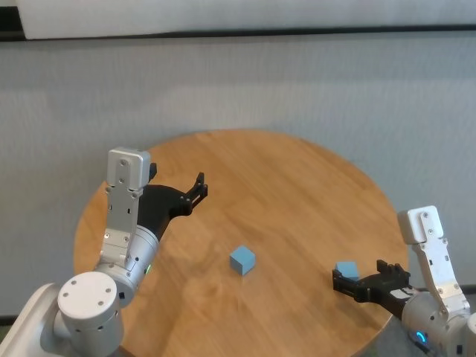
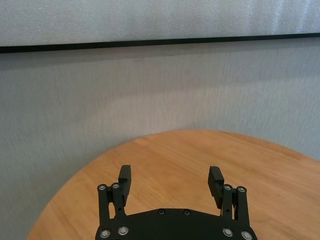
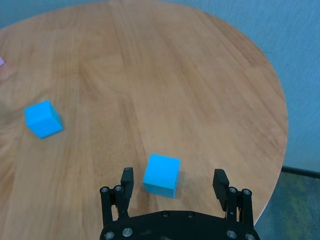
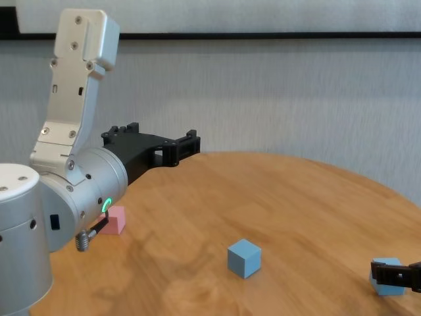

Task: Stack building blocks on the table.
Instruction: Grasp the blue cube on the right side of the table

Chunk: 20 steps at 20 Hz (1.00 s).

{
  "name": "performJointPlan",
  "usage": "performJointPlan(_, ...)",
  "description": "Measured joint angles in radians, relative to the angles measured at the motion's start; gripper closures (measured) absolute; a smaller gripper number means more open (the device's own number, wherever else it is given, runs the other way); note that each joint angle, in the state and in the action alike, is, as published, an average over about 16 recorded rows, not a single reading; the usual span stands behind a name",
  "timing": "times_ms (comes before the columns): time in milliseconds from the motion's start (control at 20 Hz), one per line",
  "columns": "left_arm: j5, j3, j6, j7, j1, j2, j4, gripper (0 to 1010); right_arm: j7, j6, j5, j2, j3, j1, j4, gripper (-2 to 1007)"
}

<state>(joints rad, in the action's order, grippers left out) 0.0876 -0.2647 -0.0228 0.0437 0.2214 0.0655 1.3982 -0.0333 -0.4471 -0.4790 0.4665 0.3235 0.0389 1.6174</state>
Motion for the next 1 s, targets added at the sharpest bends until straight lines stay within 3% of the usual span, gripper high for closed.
performJointPlan(1000, 0.000, 0.000, 0.000, 0.000, 0.000, 0.000, 0.000, 10, 0.006, -0.012, 0.042, -0.062, -0.013, 0.023, -0.051, 0)
